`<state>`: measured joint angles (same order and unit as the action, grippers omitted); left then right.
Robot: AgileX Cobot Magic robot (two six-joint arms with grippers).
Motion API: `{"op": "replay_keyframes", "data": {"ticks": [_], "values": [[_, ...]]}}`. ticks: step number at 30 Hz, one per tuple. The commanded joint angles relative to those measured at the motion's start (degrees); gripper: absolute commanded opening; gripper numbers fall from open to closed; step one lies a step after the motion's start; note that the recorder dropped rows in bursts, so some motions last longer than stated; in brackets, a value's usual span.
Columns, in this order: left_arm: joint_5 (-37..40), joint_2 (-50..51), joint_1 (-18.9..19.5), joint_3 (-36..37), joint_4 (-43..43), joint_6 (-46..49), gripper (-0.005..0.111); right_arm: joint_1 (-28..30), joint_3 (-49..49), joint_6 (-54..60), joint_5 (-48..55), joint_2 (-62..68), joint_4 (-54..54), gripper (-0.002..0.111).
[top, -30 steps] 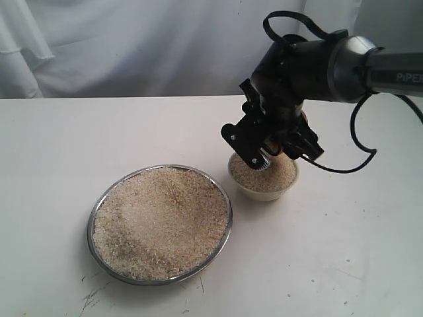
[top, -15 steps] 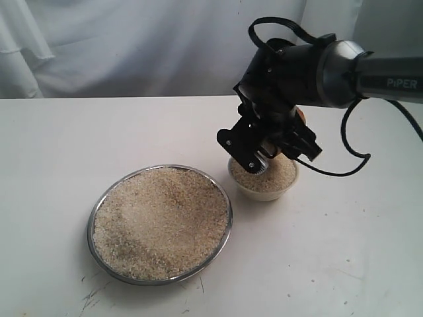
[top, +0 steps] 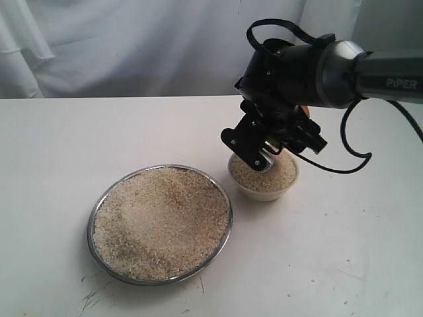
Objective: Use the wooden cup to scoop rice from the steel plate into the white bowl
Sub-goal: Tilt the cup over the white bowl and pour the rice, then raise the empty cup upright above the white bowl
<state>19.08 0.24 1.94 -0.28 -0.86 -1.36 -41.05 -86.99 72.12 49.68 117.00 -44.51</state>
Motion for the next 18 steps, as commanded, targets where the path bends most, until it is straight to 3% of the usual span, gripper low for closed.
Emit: {"op": "replay_keyframes", "data": {"ticks": [1,18], "values": [[-0.8,-0.2,-0.2,0.3,0.1,0.0,0.000,0.0,0.1,-0.1,0.5,-0.4,-1.4,0.000],[-0.8,-0.2,-0.2,0.3,0.1,0.0,0.000,-4.6,0.1,-0.1,3.0,-0.4,-10.5,0.000]]}}
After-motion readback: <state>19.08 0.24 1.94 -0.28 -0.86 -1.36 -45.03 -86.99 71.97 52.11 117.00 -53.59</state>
